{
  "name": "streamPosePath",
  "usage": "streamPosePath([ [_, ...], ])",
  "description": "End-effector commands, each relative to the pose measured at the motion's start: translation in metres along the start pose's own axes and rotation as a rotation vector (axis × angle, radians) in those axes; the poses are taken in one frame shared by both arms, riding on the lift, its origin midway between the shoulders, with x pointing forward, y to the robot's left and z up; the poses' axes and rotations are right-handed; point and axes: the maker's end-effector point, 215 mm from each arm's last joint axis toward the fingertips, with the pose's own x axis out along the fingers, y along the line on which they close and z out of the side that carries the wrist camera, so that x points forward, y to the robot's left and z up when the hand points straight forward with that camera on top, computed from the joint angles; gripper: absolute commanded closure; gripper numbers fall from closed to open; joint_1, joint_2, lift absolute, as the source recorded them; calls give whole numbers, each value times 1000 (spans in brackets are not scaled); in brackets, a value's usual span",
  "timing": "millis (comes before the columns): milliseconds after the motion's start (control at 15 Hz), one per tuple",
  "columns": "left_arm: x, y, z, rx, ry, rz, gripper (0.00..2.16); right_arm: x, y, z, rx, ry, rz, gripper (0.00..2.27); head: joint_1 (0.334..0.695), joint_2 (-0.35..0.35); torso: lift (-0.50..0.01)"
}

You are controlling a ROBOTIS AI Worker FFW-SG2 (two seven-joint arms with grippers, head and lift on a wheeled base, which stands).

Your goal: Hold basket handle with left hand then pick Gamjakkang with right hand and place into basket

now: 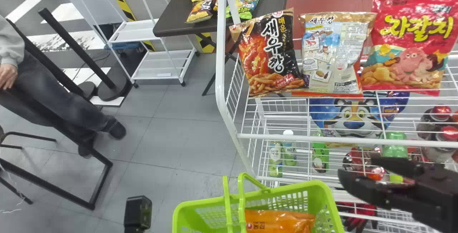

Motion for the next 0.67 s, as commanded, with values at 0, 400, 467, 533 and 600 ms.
streamPosePath([
  [0,-1,2,-1,-9,-1,-2,2142,-11,-35,23,-66,-77,-110,76,695,273,-18],
  [400,-1,3,-1,-19,-5,-6,2142,-34,-113,58,-256,-311,-411,83,695,62,-18],
  [467,-1,3,-1,-20,-6,-7,2142,-37,-116,58,-273,-354,-423,83,695,42,-18],
  [533,-1,3,-1,-19,-5,-6,2142,-42,-119,55,-288,-385,-438,83,695,30,-18],
  [600,-1,3,-1,-19,-5,-6,2142,-47,-118,52,-302,-424,-444,83,695,20,-18],
])
